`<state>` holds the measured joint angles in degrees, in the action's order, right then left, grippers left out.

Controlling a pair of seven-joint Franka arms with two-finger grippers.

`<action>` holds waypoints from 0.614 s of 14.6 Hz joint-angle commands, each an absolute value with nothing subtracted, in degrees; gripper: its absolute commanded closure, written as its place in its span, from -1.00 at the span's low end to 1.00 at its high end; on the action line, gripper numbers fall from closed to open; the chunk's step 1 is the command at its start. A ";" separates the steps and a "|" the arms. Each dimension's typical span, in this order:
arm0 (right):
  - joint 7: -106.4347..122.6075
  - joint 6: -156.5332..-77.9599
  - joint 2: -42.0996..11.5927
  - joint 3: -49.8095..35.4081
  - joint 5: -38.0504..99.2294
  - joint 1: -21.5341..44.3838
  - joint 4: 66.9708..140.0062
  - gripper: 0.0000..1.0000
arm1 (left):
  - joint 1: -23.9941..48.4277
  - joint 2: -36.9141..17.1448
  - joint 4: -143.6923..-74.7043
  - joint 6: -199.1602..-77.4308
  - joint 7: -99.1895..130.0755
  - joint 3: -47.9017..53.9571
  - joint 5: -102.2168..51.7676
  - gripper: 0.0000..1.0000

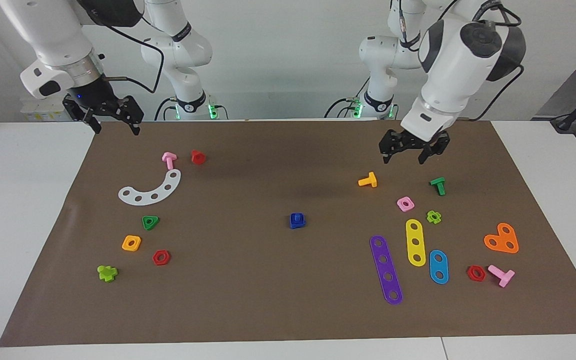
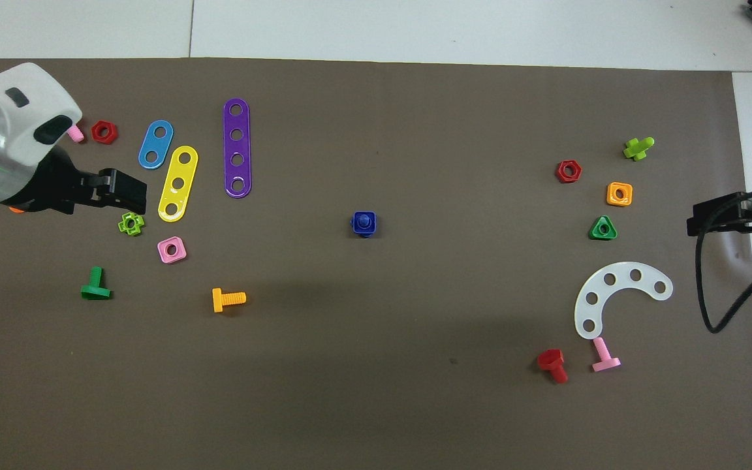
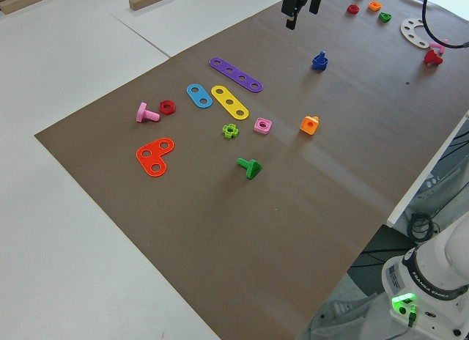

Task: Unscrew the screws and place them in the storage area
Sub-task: 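Move the left gripper over the blue nut on the blue bolt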

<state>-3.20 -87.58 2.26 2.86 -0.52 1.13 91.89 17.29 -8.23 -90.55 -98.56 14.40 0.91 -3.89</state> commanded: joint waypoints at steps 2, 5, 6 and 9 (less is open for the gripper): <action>-3.78 -87.36 3.43 2.55 0.18 0.79 92.99 -1.00 | 21.27 -11.68 -91.40 -107.99 18.28 0.17 -5.80 -1.00; -3.87 -87.36 3.43 2.55 0.18 0.79 92.99 -1.00 | 24.60 -15.36 -90.88 -113.01 20.73 0.09 -7.56 -1.00; -3.87 -87.36 3.43 2.55 0.18 0.79 92.99 -1.00 | 26.00 -17.21 -90.79 -115.55 22.40 0.09 -7.56 -1.00; -3.87 -87.36 3.43 2.55 0.18 0.79 92.99 -1.00 | 29.96 -22.13 -90.53 -121.55 24.87 -0.09 -7.30 -1.00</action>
<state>-3.20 -87.58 2.27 2.86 -0.52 1.13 91.89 26.97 -18.91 -90.88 -118.42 23.50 1.07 -6.44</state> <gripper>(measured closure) 0.000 0.000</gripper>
